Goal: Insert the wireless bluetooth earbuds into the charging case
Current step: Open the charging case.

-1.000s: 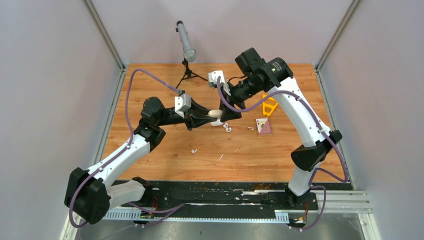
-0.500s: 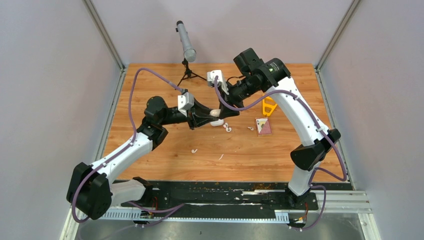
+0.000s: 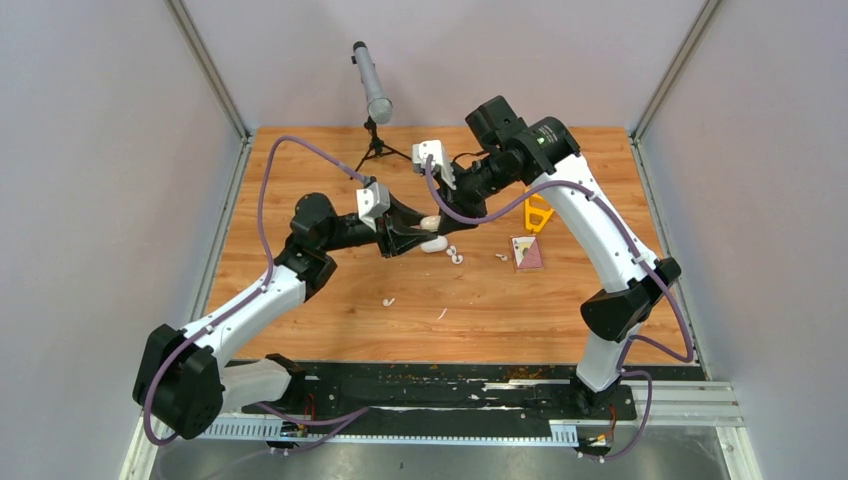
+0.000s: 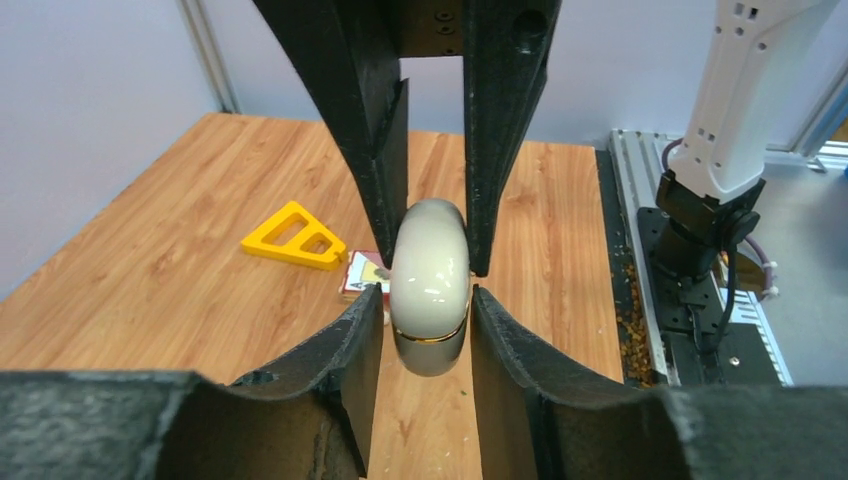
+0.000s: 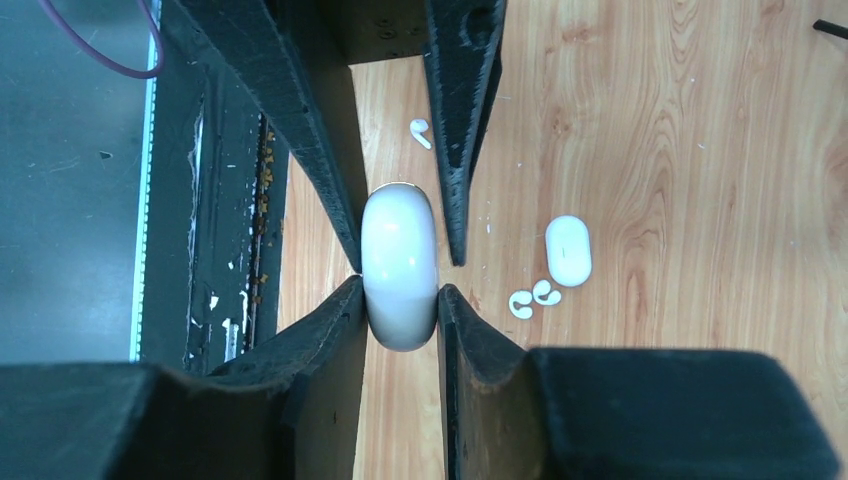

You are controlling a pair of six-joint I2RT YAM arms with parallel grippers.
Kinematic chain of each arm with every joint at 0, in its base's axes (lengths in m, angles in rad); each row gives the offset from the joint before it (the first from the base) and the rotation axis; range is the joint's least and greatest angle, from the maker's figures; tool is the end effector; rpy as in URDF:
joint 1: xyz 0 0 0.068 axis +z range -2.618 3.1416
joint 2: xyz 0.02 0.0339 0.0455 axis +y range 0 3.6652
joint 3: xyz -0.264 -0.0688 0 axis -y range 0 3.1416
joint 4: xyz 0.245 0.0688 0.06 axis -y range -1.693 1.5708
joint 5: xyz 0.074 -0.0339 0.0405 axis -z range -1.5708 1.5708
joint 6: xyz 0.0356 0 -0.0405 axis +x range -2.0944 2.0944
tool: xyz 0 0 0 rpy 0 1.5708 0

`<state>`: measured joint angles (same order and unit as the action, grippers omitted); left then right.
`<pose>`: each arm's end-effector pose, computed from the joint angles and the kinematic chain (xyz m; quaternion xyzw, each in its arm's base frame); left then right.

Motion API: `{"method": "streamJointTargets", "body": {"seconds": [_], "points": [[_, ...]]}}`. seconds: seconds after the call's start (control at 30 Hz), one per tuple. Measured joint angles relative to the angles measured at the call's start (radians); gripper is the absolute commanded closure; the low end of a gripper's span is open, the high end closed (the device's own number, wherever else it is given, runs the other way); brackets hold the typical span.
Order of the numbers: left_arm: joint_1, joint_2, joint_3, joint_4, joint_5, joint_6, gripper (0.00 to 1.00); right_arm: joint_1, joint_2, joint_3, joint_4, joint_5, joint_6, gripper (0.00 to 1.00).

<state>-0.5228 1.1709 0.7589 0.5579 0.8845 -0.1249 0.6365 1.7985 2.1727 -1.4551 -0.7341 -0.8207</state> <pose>0.2126 -0.1543 0.3276 0.4343 0.5151 -0.4829 0.5594 0.2536 0.2171 0.4275 -0.6679 0.6177 0.3259 0.2574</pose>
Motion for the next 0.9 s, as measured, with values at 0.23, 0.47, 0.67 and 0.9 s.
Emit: {"method": "streamJointTargets", "body": {"seconds": [0.23, 0.47, 0.67, 0.9], "points": [[0.0, -0.001, -0.05, 0.002, -0.036, -0.004, 0.45, 0.002, -0.017, -0.028, 0.004, 0.049, 0.005, 1.0], [0.0, -0.001, -0.082, 0.025, -0.034, -0.008, 0.49, 0.002, -0.042, -0.047, 0.018, 0.067, 0.024, 1.0], [0.0, 0.0, -0.082, 0.068, -0.028, -0.043, 0.52, 0.002, -0.042, -0.047, 0.027, 0.075, 0.039, 1.0], [0.0, 0.024, -0.076, 0.094, -0.018, -0.088, 0.54, 0.002, -0.042, -0.047, 0.045, 0.077, 0.055, 1.0]]}}
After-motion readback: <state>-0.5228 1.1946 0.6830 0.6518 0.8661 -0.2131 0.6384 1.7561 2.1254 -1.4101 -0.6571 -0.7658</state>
